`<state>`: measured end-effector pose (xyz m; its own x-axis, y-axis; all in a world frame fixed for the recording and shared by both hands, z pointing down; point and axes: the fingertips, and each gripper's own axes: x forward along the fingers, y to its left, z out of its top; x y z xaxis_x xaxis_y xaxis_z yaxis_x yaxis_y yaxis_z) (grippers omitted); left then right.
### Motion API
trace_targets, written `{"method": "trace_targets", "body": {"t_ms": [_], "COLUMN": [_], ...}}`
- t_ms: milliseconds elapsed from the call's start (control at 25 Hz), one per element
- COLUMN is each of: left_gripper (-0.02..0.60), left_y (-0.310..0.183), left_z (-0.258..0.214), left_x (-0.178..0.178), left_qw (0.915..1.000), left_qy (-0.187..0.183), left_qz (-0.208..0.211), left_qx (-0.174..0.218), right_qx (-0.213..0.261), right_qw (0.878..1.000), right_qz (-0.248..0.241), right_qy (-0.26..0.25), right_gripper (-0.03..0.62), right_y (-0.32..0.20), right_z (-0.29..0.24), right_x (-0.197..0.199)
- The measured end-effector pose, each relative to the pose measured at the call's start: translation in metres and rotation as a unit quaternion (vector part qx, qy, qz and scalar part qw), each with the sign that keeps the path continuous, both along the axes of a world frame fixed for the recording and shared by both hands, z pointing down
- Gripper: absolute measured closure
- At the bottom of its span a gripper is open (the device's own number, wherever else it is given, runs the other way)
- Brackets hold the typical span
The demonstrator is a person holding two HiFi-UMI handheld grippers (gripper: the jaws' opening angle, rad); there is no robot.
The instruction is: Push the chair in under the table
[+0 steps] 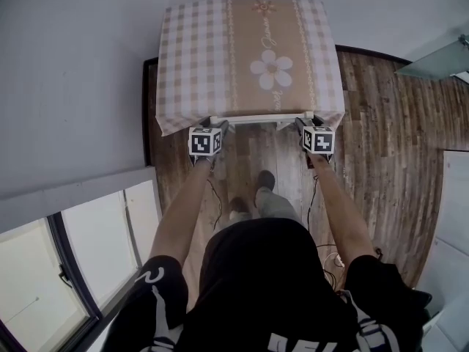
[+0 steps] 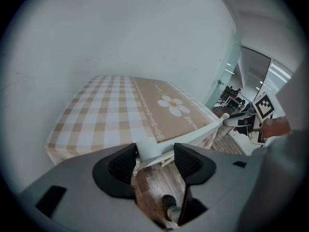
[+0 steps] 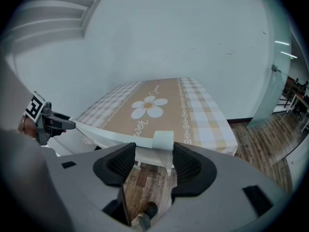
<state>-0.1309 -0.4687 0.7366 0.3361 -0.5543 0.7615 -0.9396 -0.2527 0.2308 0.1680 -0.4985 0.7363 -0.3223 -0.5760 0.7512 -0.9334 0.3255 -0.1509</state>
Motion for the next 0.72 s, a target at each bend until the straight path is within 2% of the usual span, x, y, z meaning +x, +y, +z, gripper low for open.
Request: {"method": "trace_targets", "body": {"t_ms": [360, 720], "left_gripper": [0.319, 0.318], "left_y": [-0.022, -0.025], "left_z": [0.0, 0.001], "left_x": [-0.016, -0.02], "left_qw": [0.9997, 0.9996], "left_qy": [-0.004, 0.007], "left_qz": [-0.025, -0.024], "left_qx": [-0.007, -0.009], "right_qx": [-0.003, -0.008], "right_qw": [1.0, 1.0], "right_qz": [0.001, -0.007], "right_qy": [0.0, 0.002], "right_gripper": [0.35, 0.347], "right_y": [-0.016, -0.019], "right_z": [0.001, 0.003], "right_x": [-0.014, -0.018]}}
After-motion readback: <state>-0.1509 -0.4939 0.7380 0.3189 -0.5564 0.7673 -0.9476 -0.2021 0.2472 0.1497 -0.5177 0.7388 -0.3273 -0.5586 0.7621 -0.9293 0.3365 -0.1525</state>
